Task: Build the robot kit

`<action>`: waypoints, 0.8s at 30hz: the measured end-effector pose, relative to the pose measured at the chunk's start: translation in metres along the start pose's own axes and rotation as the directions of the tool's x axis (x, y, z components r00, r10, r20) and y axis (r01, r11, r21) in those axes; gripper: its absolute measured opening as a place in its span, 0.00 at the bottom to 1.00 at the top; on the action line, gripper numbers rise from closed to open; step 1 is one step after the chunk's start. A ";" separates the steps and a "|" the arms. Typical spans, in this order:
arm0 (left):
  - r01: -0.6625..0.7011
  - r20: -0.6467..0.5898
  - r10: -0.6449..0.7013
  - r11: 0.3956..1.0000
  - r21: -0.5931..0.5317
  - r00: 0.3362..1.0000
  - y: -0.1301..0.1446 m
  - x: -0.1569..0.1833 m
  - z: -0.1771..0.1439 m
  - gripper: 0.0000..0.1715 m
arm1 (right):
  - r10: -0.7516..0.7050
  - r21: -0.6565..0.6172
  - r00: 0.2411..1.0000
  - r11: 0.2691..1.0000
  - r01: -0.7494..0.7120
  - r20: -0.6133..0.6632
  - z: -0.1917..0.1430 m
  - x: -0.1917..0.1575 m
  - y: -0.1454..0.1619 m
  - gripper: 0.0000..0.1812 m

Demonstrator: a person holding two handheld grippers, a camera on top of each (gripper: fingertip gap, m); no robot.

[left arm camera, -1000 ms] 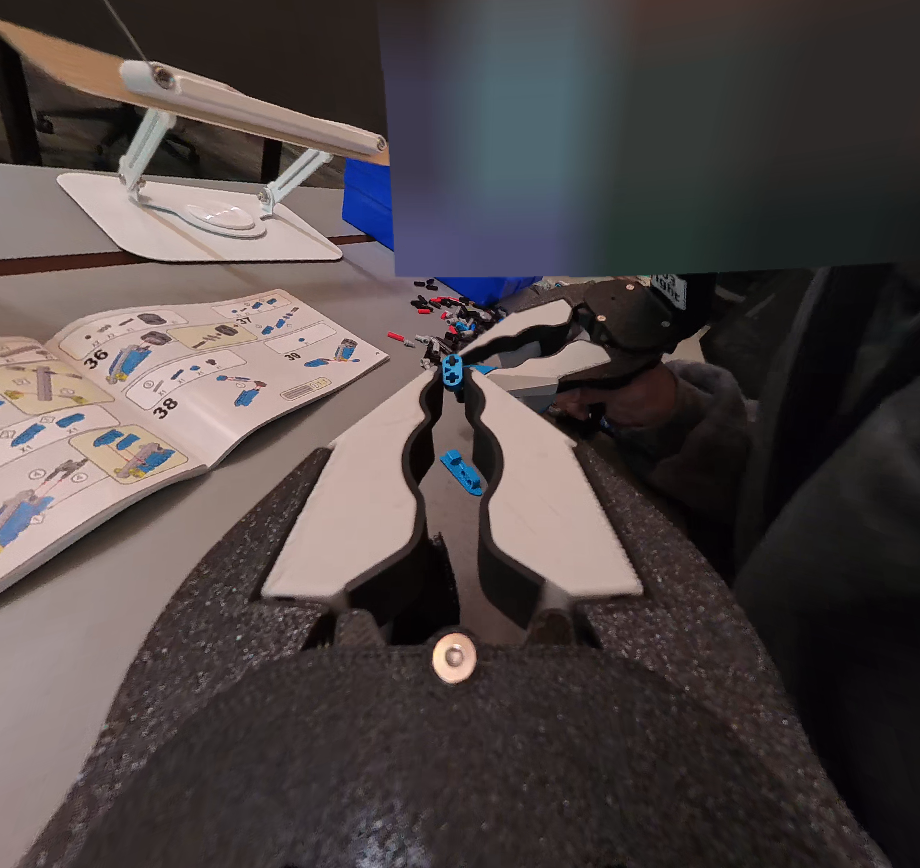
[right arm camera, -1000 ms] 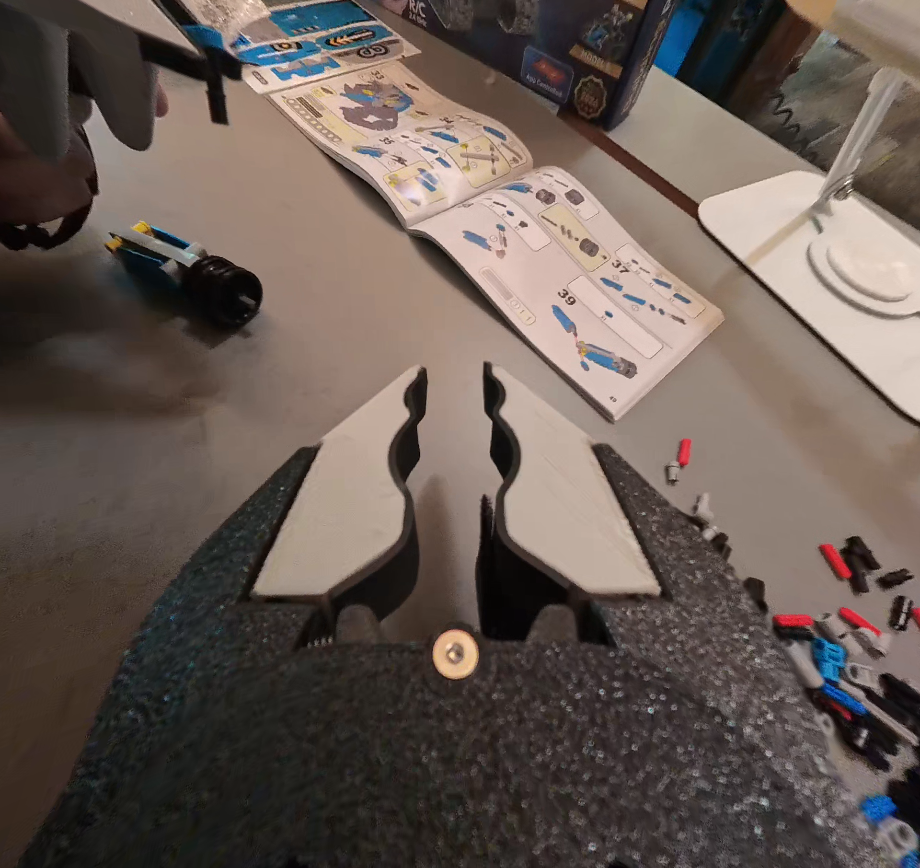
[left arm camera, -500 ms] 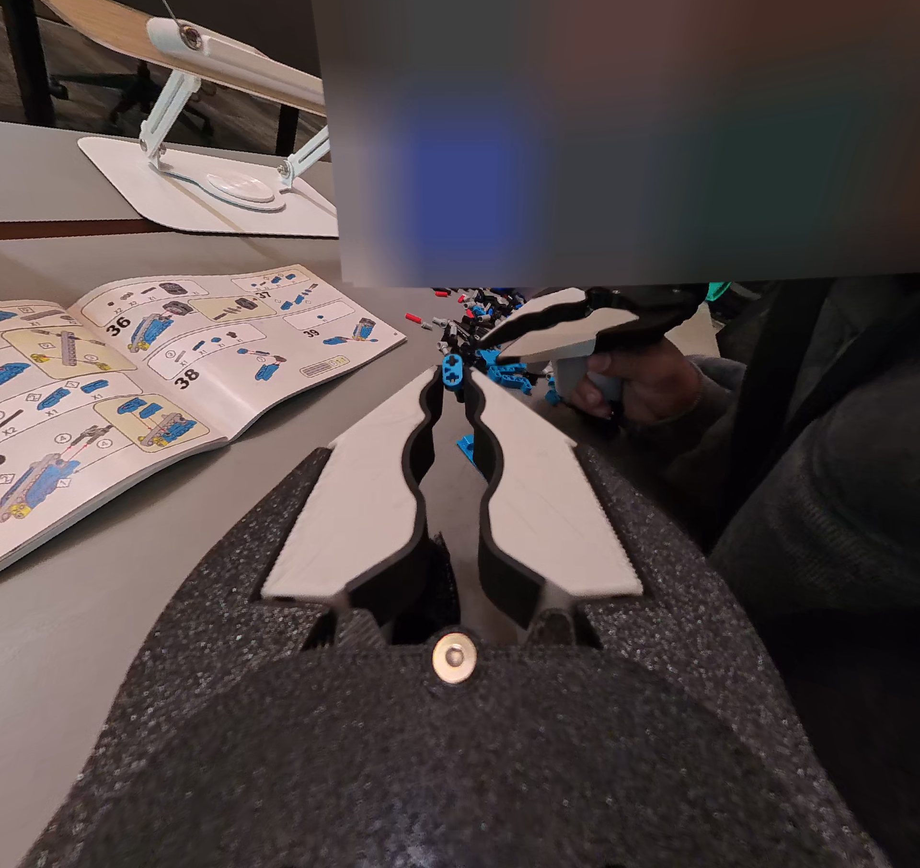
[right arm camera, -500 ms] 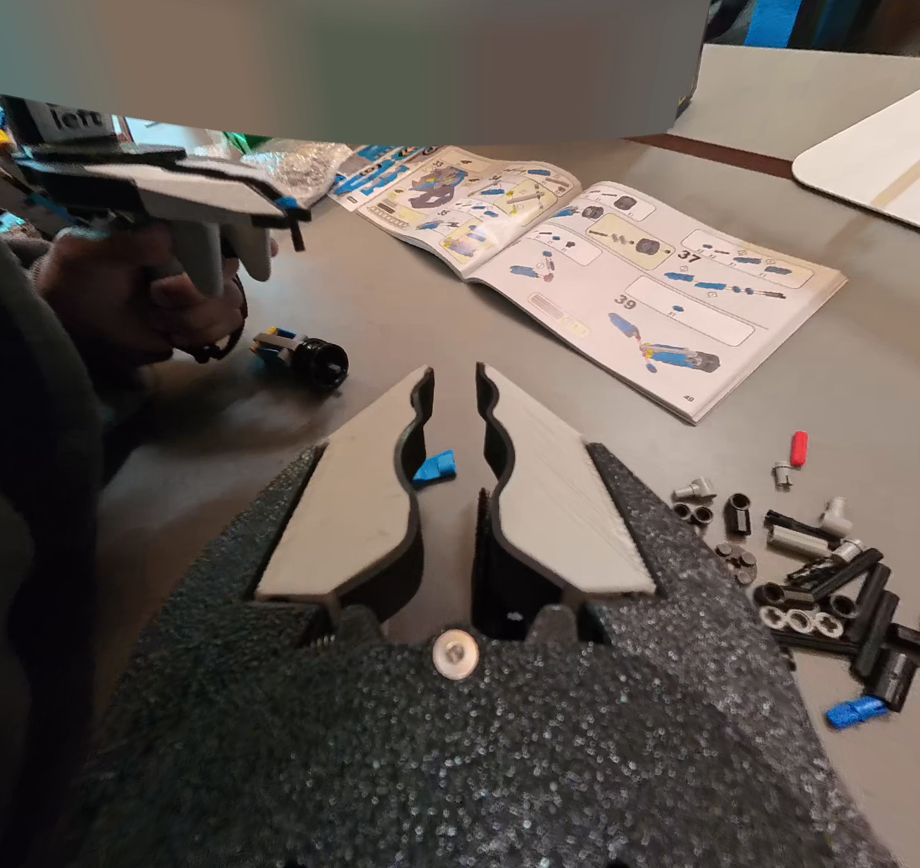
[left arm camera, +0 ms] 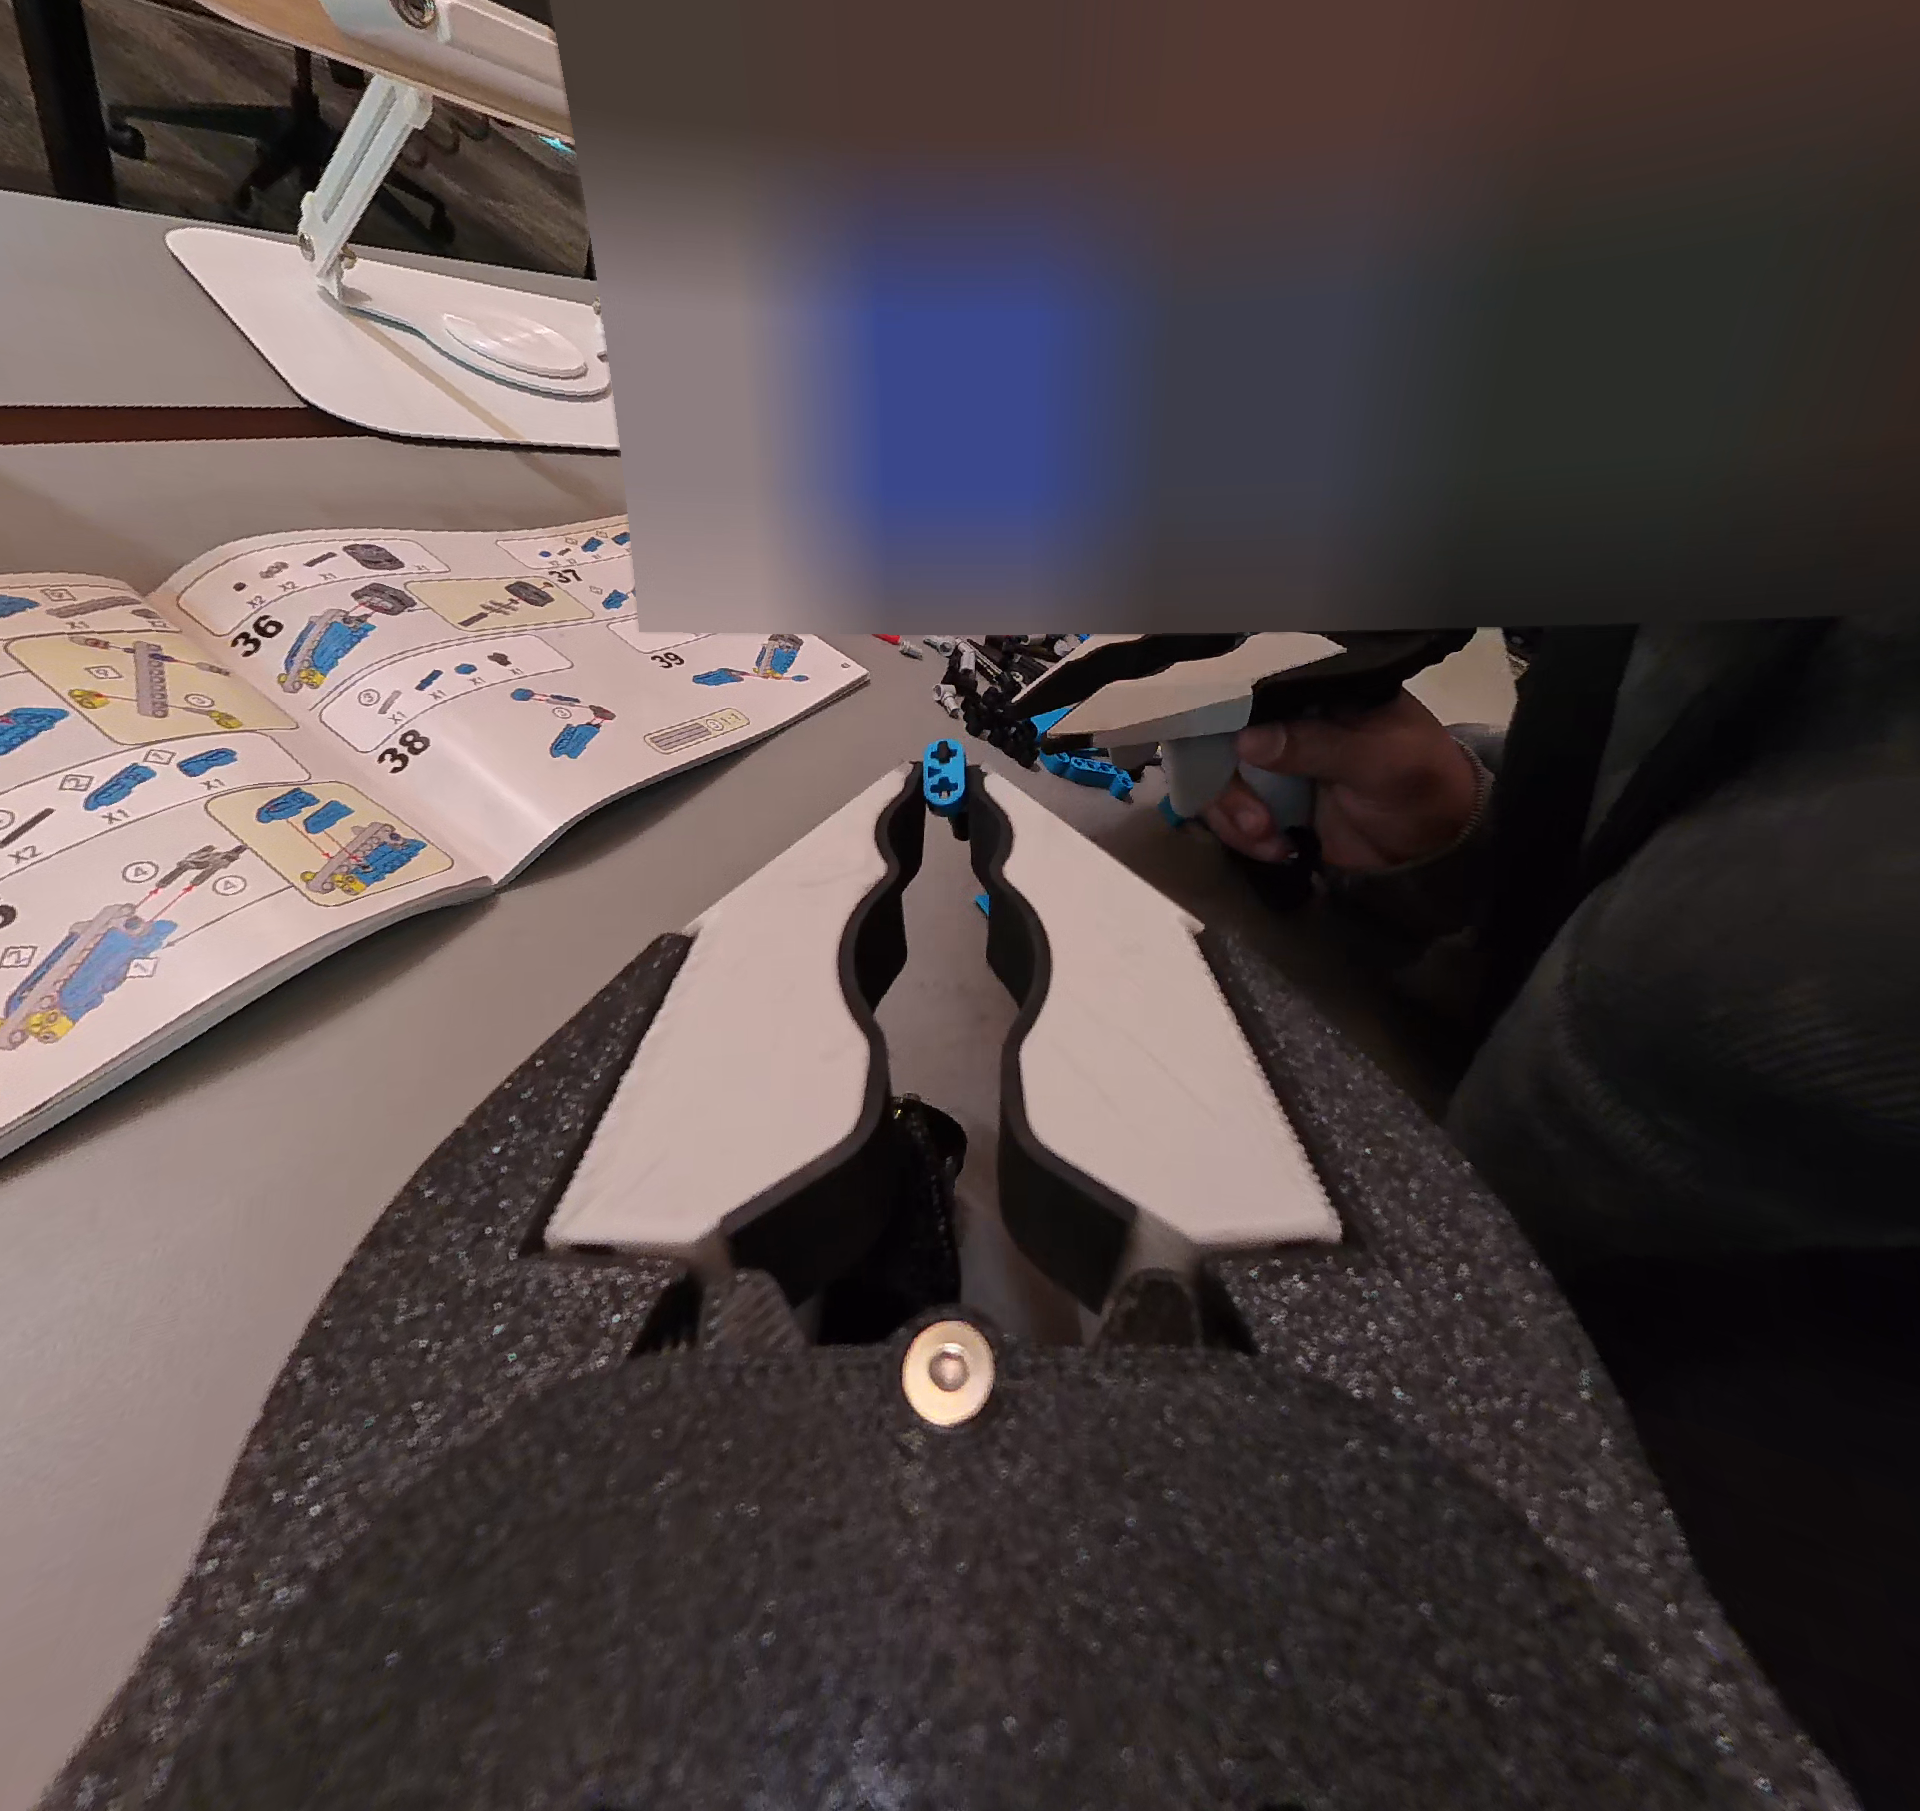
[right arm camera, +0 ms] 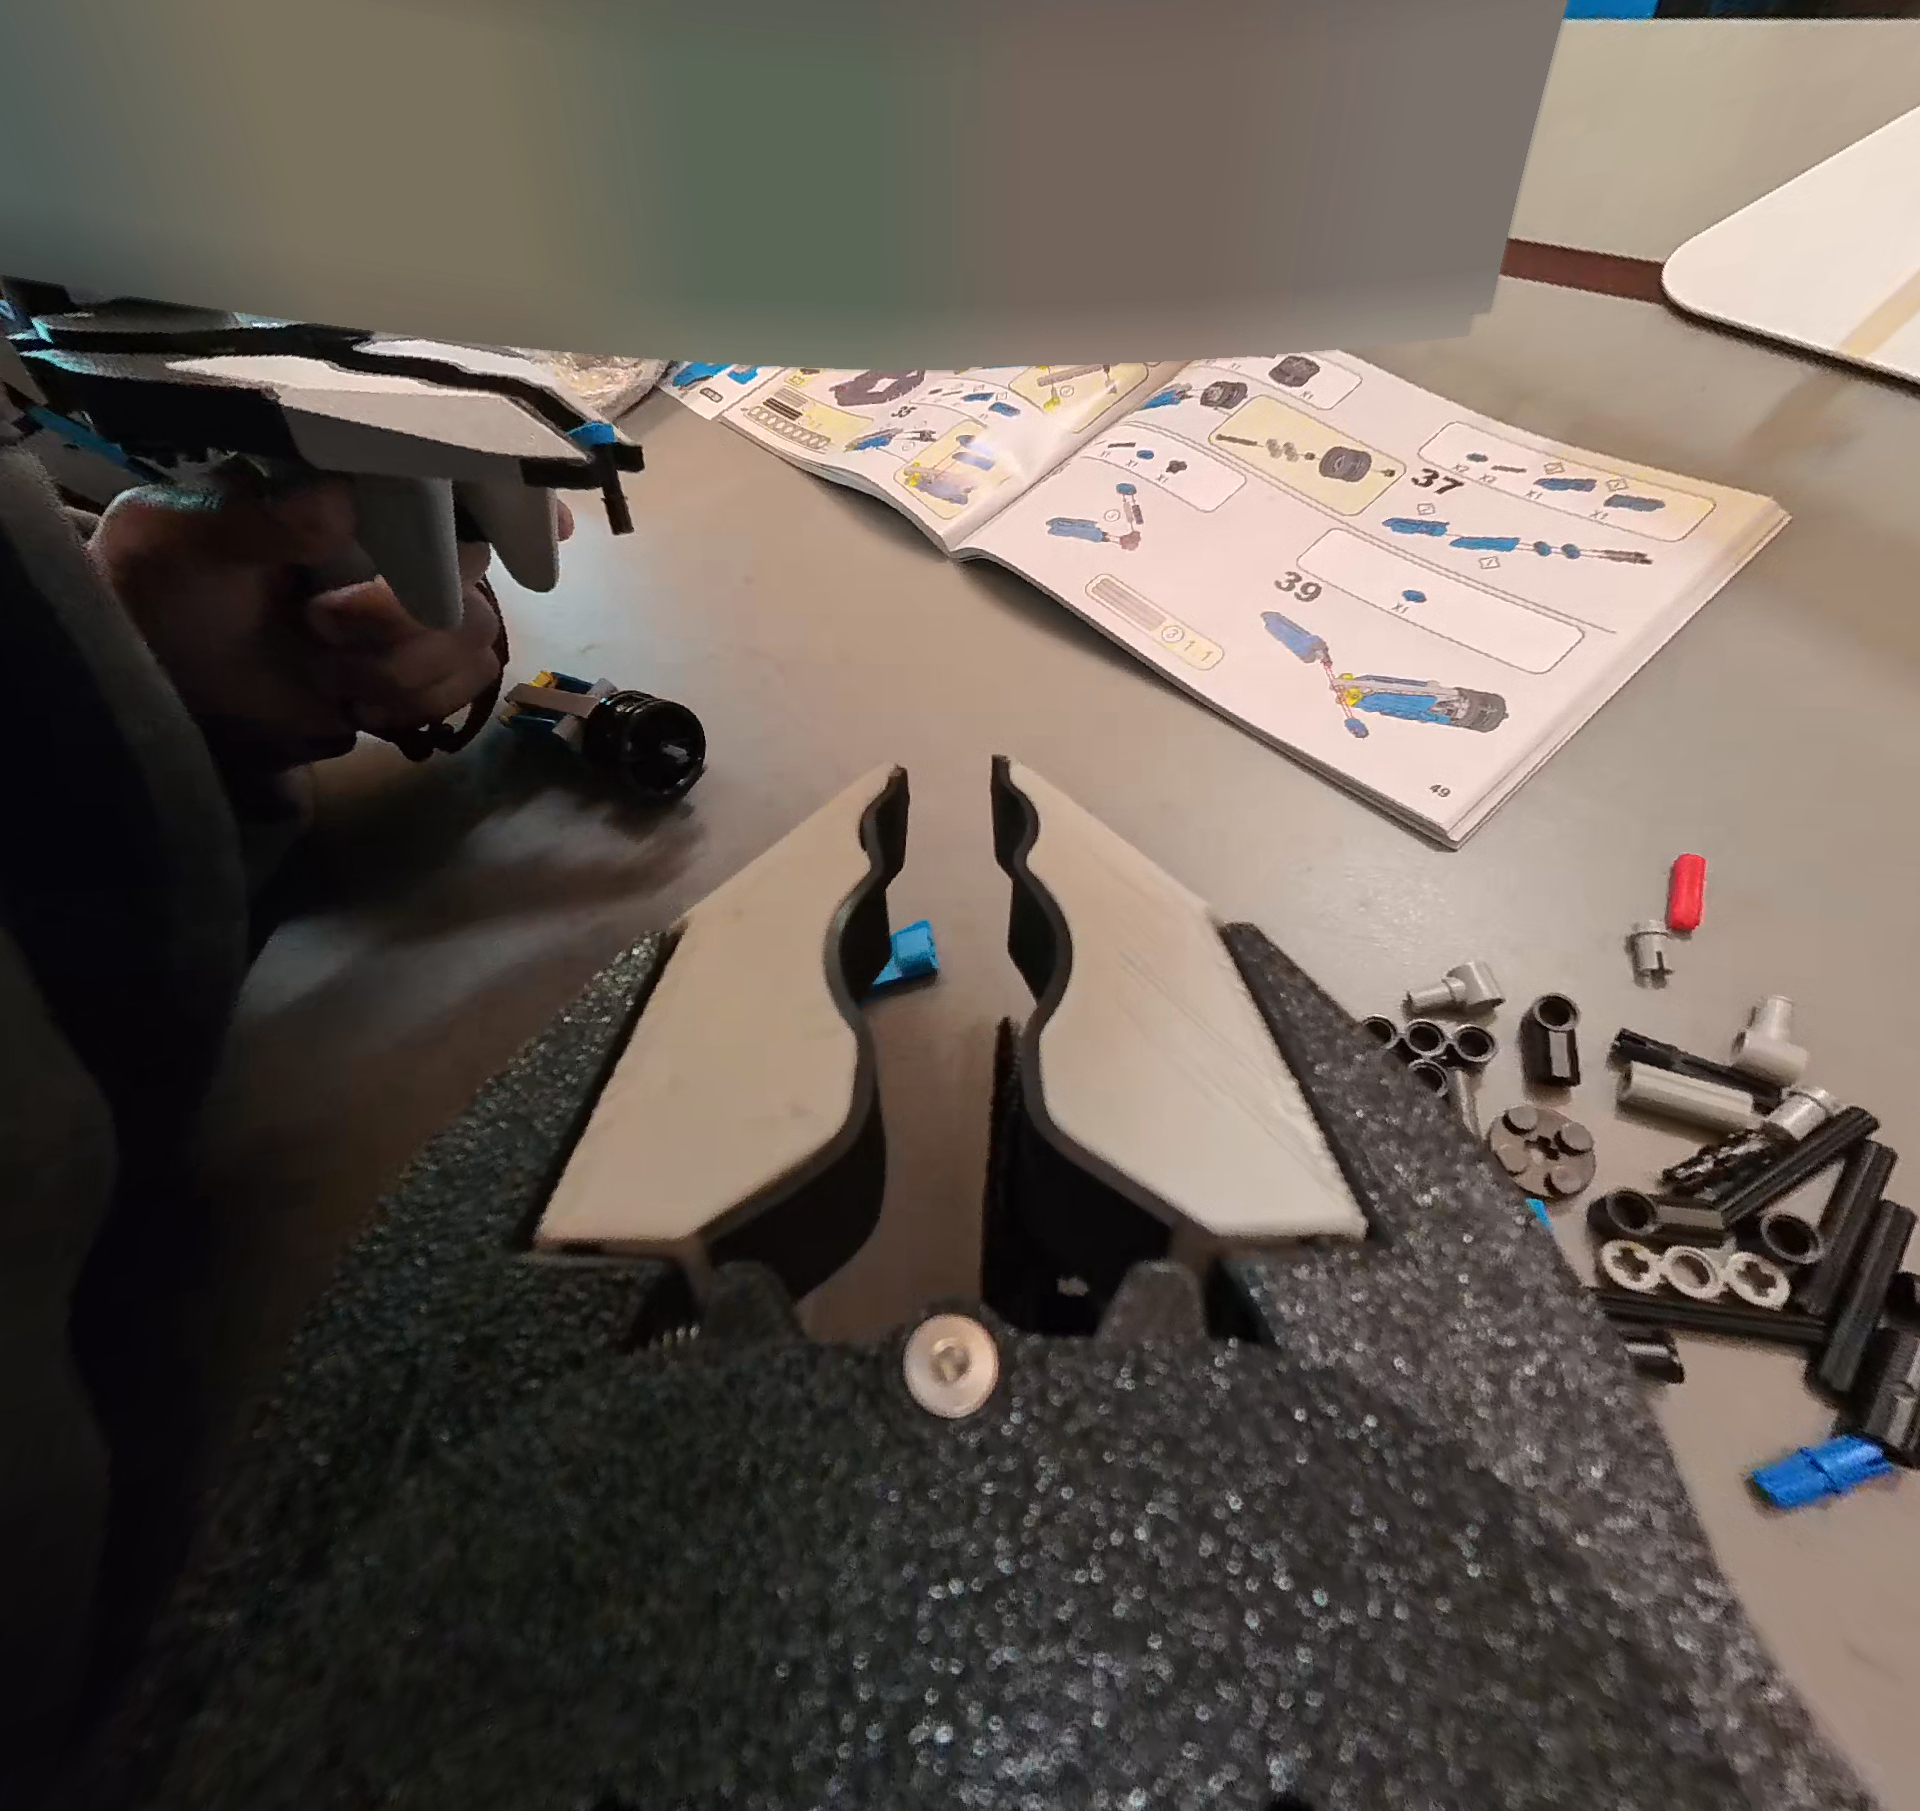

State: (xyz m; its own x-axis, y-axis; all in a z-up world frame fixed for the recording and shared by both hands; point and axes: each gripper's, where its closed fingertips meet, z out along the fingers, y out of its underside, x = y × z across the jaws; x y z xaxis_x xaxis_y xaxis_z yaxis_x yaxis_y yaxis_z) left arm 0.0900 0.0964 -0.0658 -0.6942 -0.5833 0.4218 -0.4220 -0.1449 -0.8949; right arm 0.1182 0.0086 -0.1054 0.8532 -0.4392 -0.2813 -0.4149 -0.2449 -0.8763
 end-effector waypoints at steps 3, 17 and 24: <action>0.001 0.000 -0.001 1.000 -0.003 1.000 0.001 0.000 0.000 0.04 | 0.006 0.002 1.000 1.000 -0.006 -0.002 0.000 0.001 0.000 0.08; 0.042 -0.007 -0.043 0.999 -0.011 0.999 0.007 -0.005 0.003 0.04 | 0.045 -0.008 0.999 0.999 -0.045 0.005 0.002 0.005 0.006 0.07; 0.066 -0.008 -0.066 0.998 -0.004 0.998 0.007 -0.008 0.002 0.04 | 0.064 -0.013 0.998 0.998 -0.064 0.009 0.003 0.007 0.008 0.07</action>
State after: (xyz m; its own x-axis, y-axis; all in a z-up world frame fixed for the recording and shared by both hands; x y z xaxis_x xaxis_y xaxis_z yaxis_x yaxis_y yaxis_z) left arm 0.0938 0.0980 -0.0755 -0.6698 -0.5660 0.4807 -0.4689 -0.1796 -0.8648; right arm 0.1214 0.0063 -0.1154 0.8278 -0.4463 -0.3399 -0.4725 -0.2280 -0.8514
